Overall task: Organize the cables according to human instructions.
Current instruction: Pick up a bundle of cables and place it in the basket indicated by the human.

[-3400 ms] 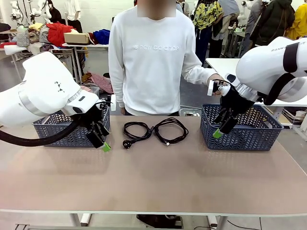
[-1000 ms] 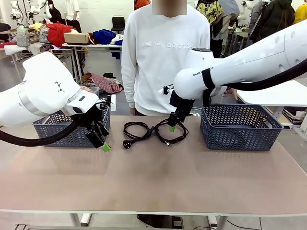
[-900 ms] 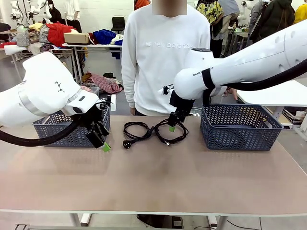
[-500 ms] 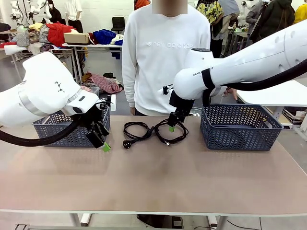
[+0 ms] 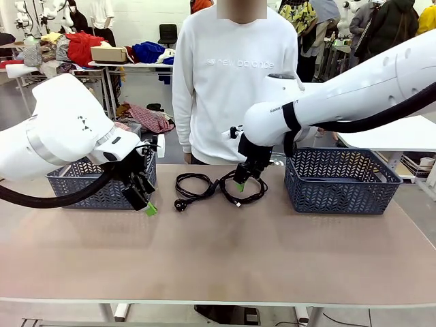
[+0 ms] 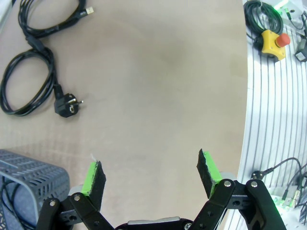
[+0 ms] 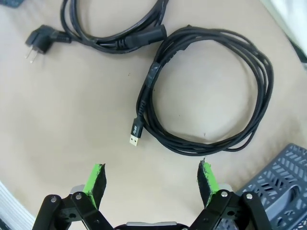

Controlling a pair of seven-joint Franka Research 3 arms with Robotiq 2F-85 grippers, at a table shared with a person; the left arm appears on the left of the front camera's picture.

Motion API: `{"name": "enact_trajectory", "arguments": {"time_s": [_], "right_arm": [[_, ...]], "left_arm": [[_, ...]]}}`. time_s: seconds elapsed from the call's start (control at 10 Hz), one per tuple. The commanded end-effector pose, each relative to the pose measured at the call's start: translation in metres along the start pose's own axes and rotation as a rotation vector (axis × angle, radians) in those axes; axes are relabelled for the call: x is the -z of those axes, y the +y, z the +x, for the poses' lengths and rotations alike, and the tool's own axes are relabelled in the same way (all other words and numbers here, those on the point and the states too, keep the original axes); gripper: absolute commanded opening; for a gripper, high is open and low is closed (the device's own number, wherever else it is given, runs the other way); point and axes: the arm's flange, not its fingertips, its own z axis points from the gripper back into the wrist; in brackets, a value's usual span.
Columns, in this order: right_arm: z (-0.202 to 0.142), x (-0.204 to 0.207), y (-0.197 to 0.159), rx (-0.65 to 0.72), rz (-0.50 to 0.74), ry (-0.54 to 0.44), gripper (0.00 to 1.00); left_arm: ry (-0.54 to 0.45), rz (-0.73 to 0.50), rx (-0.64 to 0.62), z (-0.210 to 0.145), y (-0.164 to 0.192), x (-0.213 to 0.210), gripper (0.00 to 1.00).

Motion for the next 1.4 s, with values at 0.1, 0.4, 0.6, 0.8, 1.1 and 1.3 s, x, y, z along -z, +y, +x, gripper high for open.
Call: {"name": "enact_trajectory", "arguments": {"time_s": [0.1, 0.4, 0.6, 0.8, 1.1, 1.3], "right_arm": [[0.026, 0.015, 0.014, 0.111, -0.083, 0.023, 1.0], [0.038, 0.032, 0.015, 0.162, -0.135, 0.012, 1.0], [0.046, 0.042, 0.016, 0.179, -0.127, 0.002, 1.0], [0.052, 0.05, 0.014, 0.195, -0.117, -0.003, 1.0], [0.059, 0.061, 0.01, 0.212, -0.129, -0.001, 1.0], [0.064, 0.066, 0.007, 0.22, -0.134, 0.007, 1.0]], "left_arm": [[0.001, -0.006, -0.006, -0.002, 0.0, -0.002, 1.0], [0.001, -0.006, -0.006, -0.002, 0.0, -0.002, 1.0], [0.001, -0.006, -0.006, -0.002, 0.0, -0.002, 1.0], [0.001, -0.006, -0.006, -0.002, 0.0, -0.002, 1.0], [0.001, -0.006, -0.006, -0.002, 0.0, -0.002, 1.0], [0.001, -0.006, -0.006, -0.002, 0.0, -0.002, 1.0]]}}
